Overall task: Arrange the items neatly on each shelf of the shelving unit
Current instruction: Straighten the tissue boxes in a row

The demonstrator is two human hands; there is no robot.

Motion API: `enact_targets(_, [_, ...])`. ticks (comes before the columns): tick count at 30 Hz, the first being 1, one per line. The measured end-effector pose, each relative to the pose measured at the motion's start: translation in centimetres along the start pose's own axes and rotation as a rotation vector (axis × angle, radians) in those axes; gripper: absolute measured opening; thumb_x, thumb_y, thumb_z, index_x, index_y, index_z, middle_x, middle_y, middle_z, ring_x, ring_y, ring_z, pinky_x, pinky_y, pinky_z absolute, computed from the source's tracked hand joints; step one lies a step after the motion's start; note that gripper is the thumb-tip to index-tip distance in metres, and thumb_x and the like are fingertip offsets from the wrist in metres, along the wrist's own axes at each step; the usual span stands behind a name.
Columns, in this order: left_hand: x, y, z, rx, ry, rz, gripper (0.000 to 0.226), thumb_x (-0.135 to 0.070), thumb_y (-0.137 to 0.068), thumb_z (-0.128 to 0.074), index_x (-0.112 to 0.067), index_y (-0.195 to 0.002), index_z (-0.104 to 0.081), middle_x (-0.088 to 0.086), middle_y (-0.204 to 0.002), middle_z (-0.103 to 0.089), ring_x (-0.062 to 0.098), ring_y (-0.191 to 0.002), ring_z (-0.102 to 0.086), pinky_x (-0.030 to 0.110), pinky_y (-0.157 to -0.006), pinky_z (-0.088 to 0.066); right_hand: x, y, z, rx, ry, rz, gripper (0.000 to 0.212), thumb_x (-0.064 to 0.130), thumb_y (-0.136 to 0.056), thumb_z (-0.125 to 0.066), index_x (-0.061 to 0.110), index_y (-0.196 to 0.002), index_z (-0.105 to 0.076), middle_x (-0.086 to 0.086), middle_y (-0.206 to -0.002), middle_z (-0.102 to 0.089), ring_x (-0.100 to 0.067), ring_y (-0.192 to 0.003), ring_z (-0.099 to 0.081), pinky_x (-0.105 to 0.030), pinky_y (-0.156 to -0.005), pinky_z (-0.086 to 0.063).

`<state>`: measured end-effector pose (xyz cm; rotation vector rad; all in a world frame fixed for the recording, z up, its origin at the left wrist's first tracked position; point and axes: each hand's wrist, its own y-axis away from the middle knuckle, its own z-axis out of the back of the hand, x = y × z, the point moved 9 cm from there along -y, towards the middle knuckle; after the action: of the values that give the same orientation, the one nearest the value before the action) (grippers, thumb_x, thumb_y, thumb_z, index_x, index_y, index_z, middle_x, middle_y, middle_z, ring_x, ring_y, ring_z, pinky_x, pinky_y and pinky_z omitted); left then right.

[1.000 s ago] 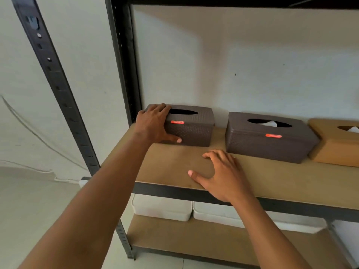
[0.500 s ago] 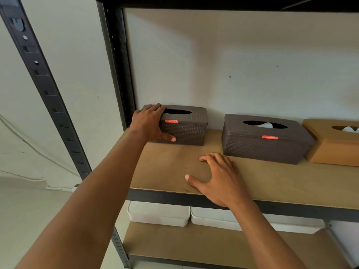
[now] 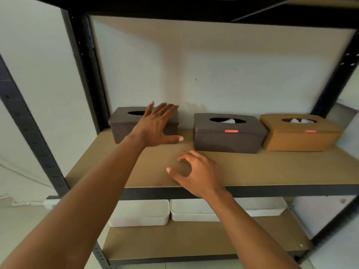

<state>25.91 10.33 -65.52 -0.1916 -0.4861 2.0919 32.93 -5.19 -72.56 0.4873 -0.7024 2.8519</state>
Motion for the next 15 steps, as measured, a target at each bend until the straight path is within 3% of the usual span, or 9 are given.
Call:
enact_targets(3, [-5.6,-1.8,-0.9,0.006,0.017,-0.114,0.100,-0.075,-0.086,-0.053,-0.021,-0.161,-0.014,0.005,-0.167,-0.019,0.023,-0.155,-0.011,0.043,-0.127,-0.001,-3.6,1.4,2.4,-0.003,0.086,-0.047,0.072,0.089,-0.082,-0.042,0.035,-0.121,-0.068,0.020,-0.123,-0.065,-0.005,-0.115,-0.059,-0.033,-0.096,-0.050])
enact_targets(6, [-10.0,-3.5,-2.1,0.015,0.007,-0.142,0.100,-0.069,-0.085,-0.060,-0.020,-0.161,-0.016,0.005,-0.167,-0.020,0.025,-0.154,-0.014,0.042,-0.127,-0.006,-8.8,2.5,4.8,0.000,0.148,-0.156,0.077,0.094,-0.079,-0.039,0.038,-0.125,-0.065,0.018,-0.127,-0.063,-0.008,-0.121,-0.057,-0.037,-0.104,-0.047])
enact_targets(10, [-13.4,-5.8,-3.4,0.019,-0.032,-0.106,0.108,-0.070,-0.077,-0.069,-0.018,-0.158,-0.020,0.006,-0.163,-0.027,0.027,-0.151,-0.022,0.044,-0.126,-0.013,-11.8,3.4,4.8,0.000,0.164,-0.196,0.080,0.095,-0.078,-0.035,0.040,-0.130,-0.060,0.019,-0.134,-0.059,-0.009,-0.129,-0.052,-0.039,-0.111,-0.043])
enact_targets(15, [-13.6,-7.2,-4.5,0.071,-0.074,0.001,0.113,-0.068,-0.072,-0.076,-0.013,-0.156,-0.023,0.007,-0.159,-0.033,0.026,-0.149,-0.028,0.039,-0.121,-0.022,-11.6,3.6,4.9,-0.069,0.212,-0.180,0.074,0.091,-0.080,-0.035,0.042,-0.129,-0.060,0.020,-0.131,-0.060,-0.008,-0.125,-0.054,-0.035,-0.107,-0.046])
